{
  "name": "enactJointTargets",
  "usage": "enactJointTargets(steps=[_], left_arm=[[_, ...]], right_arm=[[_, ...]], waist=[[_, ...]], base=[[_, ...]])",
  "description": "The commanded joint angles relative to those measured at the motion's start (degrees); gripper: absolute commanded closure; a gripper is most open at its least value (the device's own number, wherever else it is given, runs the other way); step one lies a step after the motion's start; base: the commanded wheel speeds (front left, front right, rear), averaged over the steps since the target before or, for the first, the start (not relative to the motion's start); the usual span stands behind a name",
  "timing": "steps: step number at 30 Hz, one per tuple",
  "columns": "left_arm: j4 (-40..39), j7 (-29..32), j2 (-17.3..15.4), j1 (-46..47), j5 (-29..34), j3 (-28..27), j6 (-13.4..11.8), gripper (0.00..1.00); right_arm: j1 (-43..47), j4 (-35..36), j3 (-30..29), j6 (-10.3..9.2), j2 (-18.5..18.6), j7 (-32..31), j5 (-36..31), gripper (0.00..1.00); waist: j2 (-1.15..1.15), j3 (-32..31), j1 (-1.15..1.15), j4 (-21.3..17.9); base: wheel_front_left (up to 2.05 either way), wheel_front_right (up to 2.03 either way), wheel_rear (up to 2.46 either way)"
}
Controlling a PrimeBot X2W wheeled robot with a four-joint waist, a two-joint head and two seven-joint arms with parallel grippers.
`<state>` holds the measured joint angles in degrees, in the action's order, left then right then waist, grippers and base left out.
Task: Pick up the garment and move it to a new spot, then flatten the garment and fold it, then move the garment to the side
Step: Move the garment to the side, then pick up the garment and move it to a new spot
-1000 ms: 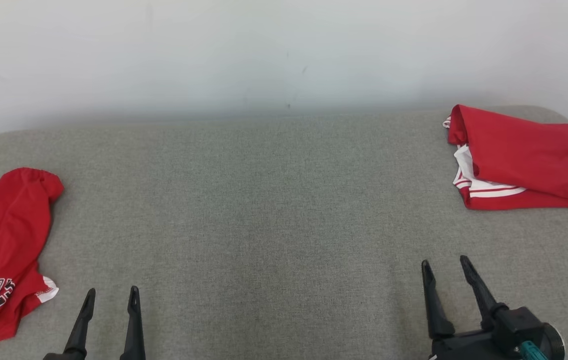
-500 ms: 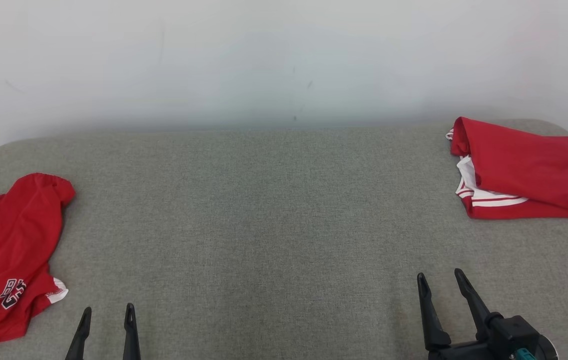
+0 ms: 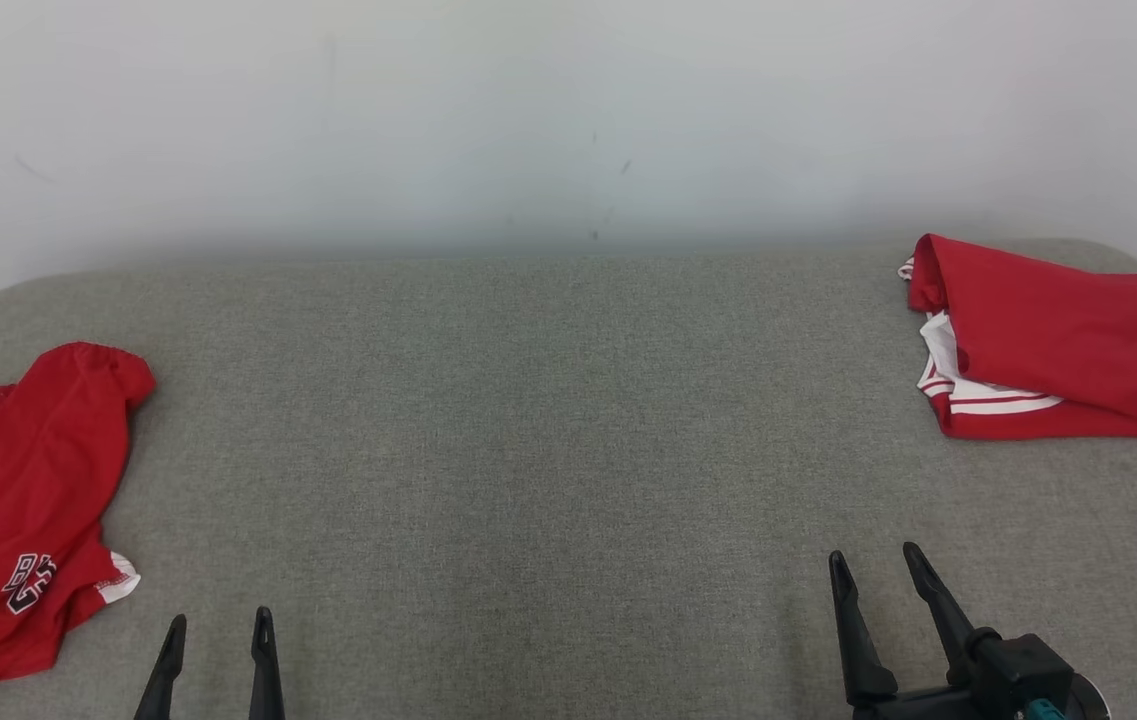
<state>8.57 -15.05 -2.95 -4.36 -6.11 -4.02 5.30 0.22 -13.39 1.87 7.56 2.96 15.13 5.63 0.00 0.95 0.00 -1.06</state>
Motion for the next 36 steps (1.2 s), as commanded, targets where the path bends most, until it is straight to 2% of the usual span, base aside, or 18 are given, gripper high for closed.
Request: enactJointTargets(steps=[1, 18, 27, 36], left_arm=[[-0.08, -0.1, 0.11, -0.18, -0.08, 0.1, -0.26, 0.0], [0.33, -0.1, 0.11, 0.0, -0.19, 0.47, -0.55, 0.0], [1.16, -0.1, 0.1, 0.38, 0.62, -0.32, -0.15, 0.0], [2.66, -0.1, 0.1, 0.89, 1.29, -1.79, 0.13, 0.0]], right_arm=[[0.45, -0.08, -0.02, -0.12, -0.14, 0.04, 0.18, 0.0], [0.59, -0.44, 0.25, -0.11, -0.14, 0.04, 0.09, 0.0], [1.16, -0.53, 0.45, -0.12, -0.14, 0.04, 0.38, 0.0], [1.62, -0.65, 0.71, -0.11, -0.13, 0.04, 0.71, 0.0]], waist=[[0.0, 0.04, 0.0, 0.02], [0.0, -0.7, 0.0, 0.48], [0.0, -0.89, 0.0, 4.28], [0.0, -0.44, 0.0, 10.89]], base=[[0.0, 0.0, 0.0], [0.0, 0.0, 0.0], [0.0, 0.0, 0.0], [0.0, 0.0, 0.0]])
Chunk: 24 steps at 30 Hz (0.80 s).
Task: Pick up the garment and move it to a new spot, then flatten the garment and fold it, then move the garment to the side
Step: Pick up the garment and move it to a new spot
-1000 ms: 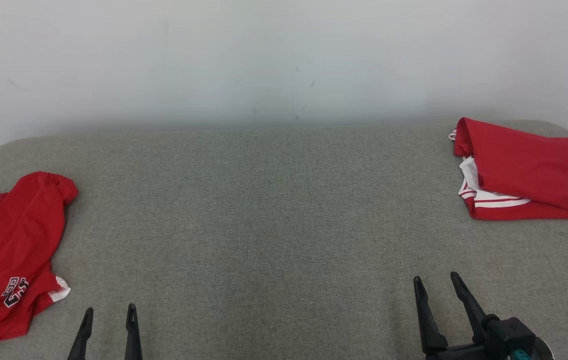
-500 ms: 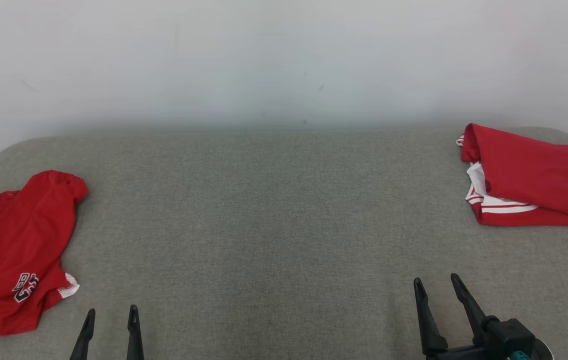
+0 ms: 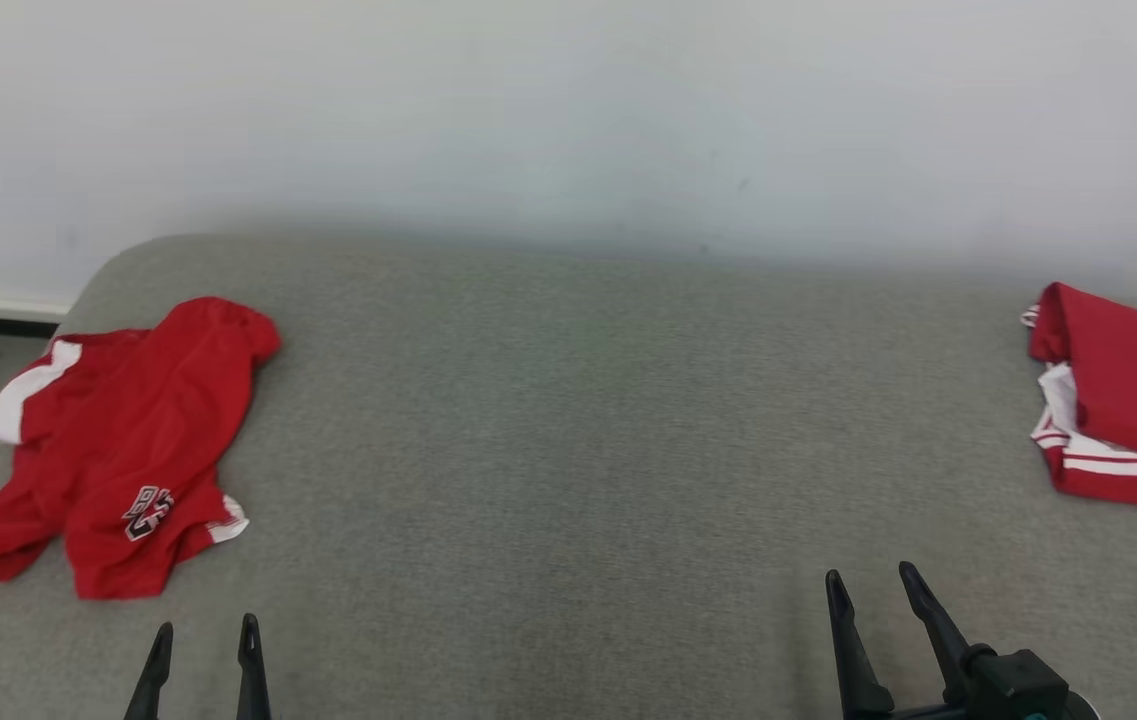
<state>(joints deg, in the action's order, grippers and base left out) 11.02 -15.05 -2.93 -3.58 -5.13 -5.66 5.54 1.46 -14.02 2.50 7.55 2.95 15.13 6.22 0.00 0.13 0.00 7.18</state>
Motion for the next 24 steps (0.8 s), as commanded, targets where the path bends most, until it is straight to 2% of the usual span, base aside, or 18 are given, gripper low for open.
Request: enactJointTargets(steps=[1, 13, 24], left_arm=[[0.27, -0.1, 0.08, 0.15, 0.15, -0.31, -0.15, 0.0], [1.17, -0.1, 0.08, 1.43, -0.77, -1.6, -0.45, 0.0], [1.6, -0.1, 0.08, 1.02, -1.27, -3.07, -0.89, 0.0]], right_arm=[[0.18, -0.01, 0.15, -0.11, -0.12, 0.04, 0.16, 0.0], [-1.45, -0.44, 0.49, -0.1, -0.12, 0.04, -0.58, 0.0], [-2.29, -0.62, 1.57, -0.1, -0.12, 0.04, -0.96, 0.0]], waist=[[0.0, 0.6, 0.0, 3.45], [0.0, 2.45, 0.0, 12.12], [0.0, 2.68, 0.0, 16.84]], base=[[0.0, 0.0, 0.0], [0.0, 0.0, 0.0], [0.0, 0.0, 0.0]])
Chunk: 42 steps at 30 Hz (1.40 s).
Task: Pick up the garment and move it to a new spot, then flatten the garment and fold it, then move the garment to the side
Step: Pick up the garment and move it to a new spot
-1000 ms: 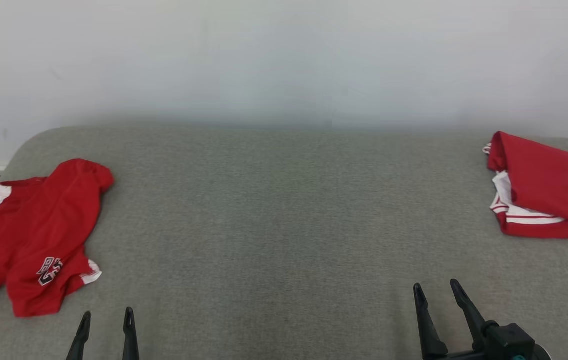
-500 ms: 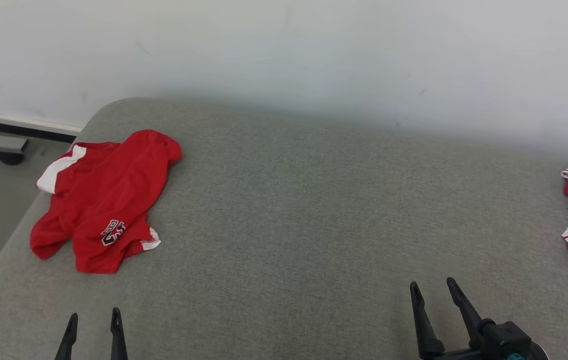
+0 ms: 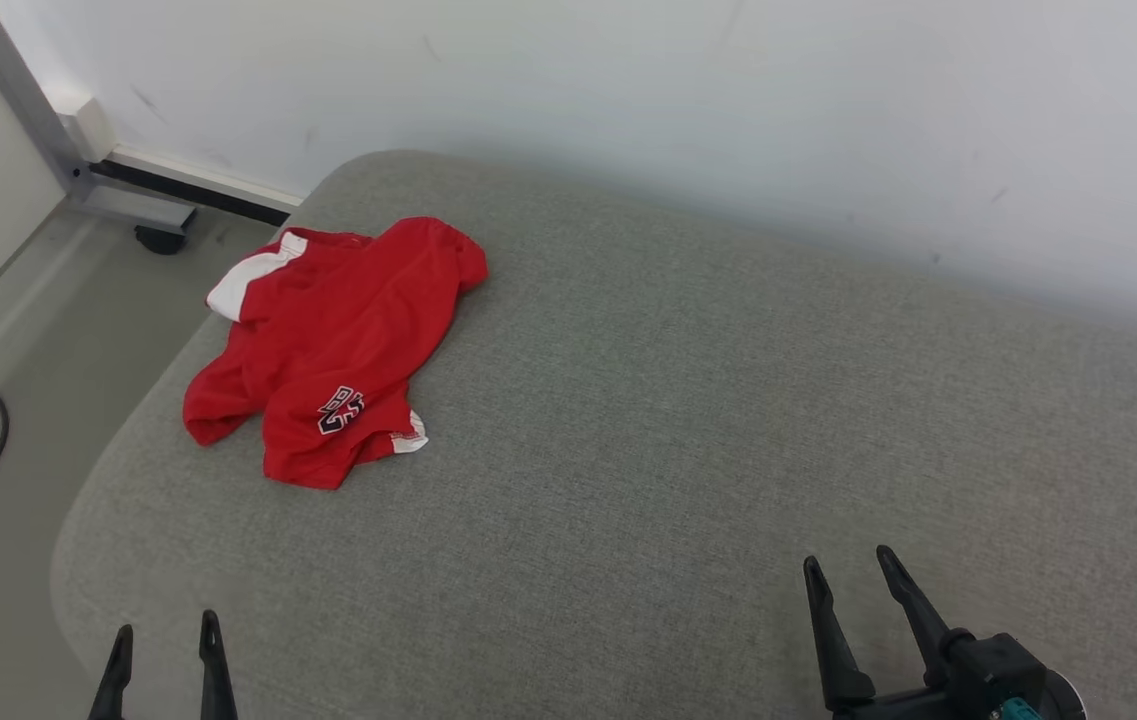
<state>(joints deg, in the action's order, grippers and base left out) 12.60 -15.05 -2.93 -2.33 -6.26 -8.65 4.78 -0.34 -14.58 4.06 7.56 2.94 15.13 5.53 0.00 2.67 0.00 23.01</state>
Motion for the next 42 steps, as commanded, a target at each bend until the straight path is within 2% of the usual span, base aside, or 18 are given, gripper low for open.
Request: enactJointTargets(steps=[1, 13, 22, 26, 34, 35, 41, 42], left_arm=[[0.07, -0.1, 0.08, -0.26, 0.03, -0.23, -0.04, 0.0], [0.54, -0.1, 0.07, -0.16, -0.36, -1.72, -0.17, 0.0], [2.0, -0.1, -1.27, 7.71, -1.64, -4.27, 1.27, 0.0], [5.58, -0.1, -3.13, 14.39, -2.42, -4.3, 2.02, 0.0], [15.2, -0.1, -9.47, 30.02, -4.99, -3.15, 2.68, 0.0], [15.2, -0.1, -9.47, 30.02, -4.99, -3.15, 2.68, 0.0], [22.7, 0.44, -14.48, 39.56, -9.08, -1.94, 2.68, 0.0], [23.82, 0.97, -16.14, 40.67, -8.89, -0.99, 2.69, 0.0]], right_arm=[[-0.47, -0.17, -0.05, -0.11, -0.11, 0.04, -0.24, 0.0], [-0.52, -0.39, 1.07, -0.12, -0.11, 0.04, -0.37, 0.0], [-2.56, -0.46, 0.47, -0.12, -0.1, 0.04, -1.66, 0.0], [-3.58, -0.46, 0.11, -0.11, -0.07, 0.04, -2.32, 0.0], [-8.29, 1.12, 0.63, -0.11, -0.05, 0.04, -3.6, 0.0], [-8.29, 1.12, 0.63, -0.11, -0.05, 0.04, -3.6, 0.0], [-11.04, 2.78, 1.2, -0.11, -0.07, 0.04, -3.89, 0.0], [-11.37, 3.06, 1.27, -0.11, -0.05, 0.04, -3.97, 0.0]], waist=[[0.0, 0.08, 0.0, 1.33], [0.0, -0.04, 0.0, 0.84], [0.0, 2.02, 0.0, -2.24], [0.0, 3.44, 0.0, -4.08], [0.0, 9.36, 0.0, -10.19], [0.0, 9.36, 0.0, -10.19], [0.0, 14.17, 0.0, -15.09], [0.0, 14.85, 0.0, -15.93]], base=[[0.0, 0.0, 0.0], [0.0, 0.0, 0.0], [0.0, 0.0, 0.0], [0.0, 0.0, 0.0], [0.0, 0.0, 0.0], [0.0, 0.0, 0.0], [0.0, 0.0, 0.0], [0.0, 0.0, 0.0]])
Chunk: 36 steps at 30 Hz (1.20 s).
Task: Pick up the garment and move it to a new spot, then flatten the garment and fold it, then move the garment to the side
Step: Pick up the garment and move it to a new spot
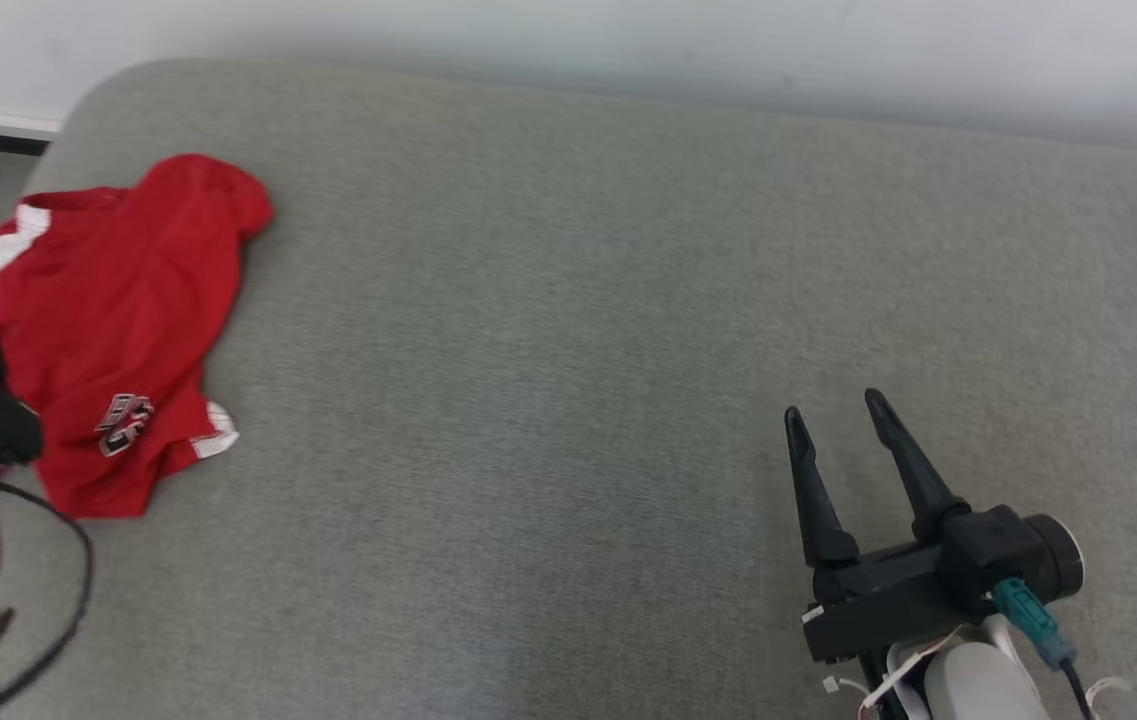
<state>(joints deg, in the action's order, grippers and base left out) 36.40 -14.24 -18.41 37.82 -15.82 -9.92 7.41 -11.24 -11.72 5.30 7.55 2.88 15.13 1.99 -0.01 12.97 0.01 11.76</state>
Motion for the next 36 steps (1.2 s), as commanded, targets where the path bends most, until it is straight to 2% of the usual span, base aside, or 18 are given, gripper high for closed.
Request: enactJointTargets(steps=[1, 6, 10, 15, 21, 27, 32, 33, 34, 36], left_arm=[[1.15, 0.34, -2.11, 1.61, 0.84, 1.2, 0.03, 0.0], [7.15, 2.14, -5.67, 6.48, -3.29, 3.75, -0.02, 0.0], [13.15, 5.97, -9.16, 9.44, -5.38, 8.08, -0.01, 0.0], [17.6, 10.58, -11.28, 10.86, -8.72, 11.32, -0.01, 0.0], [22.67, 19.77, -12.88, 11.97, -13.76, 13.49, -0.01, 0.0], [27.18, 28.42, -13.67, 12.64, -16.29, 15.25, -0.01, 0.0], [29.4, 32.67, -13.66, 13.3, -17.61, 16.14, -0.02, 0.0], [30.03, 32.94, -13.93, 13.3, -17.63, 16.06, -0.23, 0.54], [30.06, 32.46, -14.21, 13.35, -17.02, 16.34, -0.37, 1.0], [29.97, 31.63, -14.24, 13.4, -16.75, 16.43, -0.43, 1.0]], right_arm=[[-0.8, 0.52, 0.01, -0.1, -0.01, 0.04, -0.49, 0.0], [-1.99, 1.53, -0.58, -0.1, -0.02, 0.04, -0.96, 0.0], [-3.25, 2.19, -0.25, -0.1, -0.03, 0.04, -0.78, 0.0], [-4.02, 2.59, 0.03, -0.1, -0.03, 0.04, -0.36, 0.0], [-3.87, 3.01, -0.21, -0.1, -0.04, 0.04, -0.3, 0.0], [-4.01, 2.77, -0.41, -0.1, -0.04, 0.04, -0.47, 0.0], [-3.88, 2.56, -0.38, -0.1, -0.04, 0.04, -0.76, 0.0], [-3.88, 2.53, -0.36, -0.1, -0.04, 0.04, -0.8, 0.0], [-3.87, 2.45, -0.36, -0.1, -0.03, 0.04, -0.83, 0.0], [-3.86, 2.43, -0.41, -0.1, -0.04, 0.04, -0.84, 0.0]], waist=[[0.01, 5.2, -0.01, -5.4], [0.01, 7.74, -0.01, -8.23], [0.01, 9.66, -0.01, -10.39], [0.01, 10.59, -0.01, -12.0], [0.01, 10.63, -0.01, -12.94], [0.01, 10.21, -0.01, -13.18], [0.01, 9.79, -0.01, -13.22], [0.01, 9.7, -0.01, -13.26], [0.01, 9.58, -0.01, -13.3], [0.01, 9.4, -0.01, -13.31]], base=[[0.0, 0.0, 0.0], [0.0, 0.0, 0.0], [0.0, 0.0, 0.0], [0.0, 0.0, 0.0], [0.0, 0.0, 0.0], [0.0, 0.0, 0.0], [0.0, 0.0, 0.0], [0.0, 0.0, 0.0], [0.0, 0.0, 0.0], [0.0, 0.0, 0.0]])
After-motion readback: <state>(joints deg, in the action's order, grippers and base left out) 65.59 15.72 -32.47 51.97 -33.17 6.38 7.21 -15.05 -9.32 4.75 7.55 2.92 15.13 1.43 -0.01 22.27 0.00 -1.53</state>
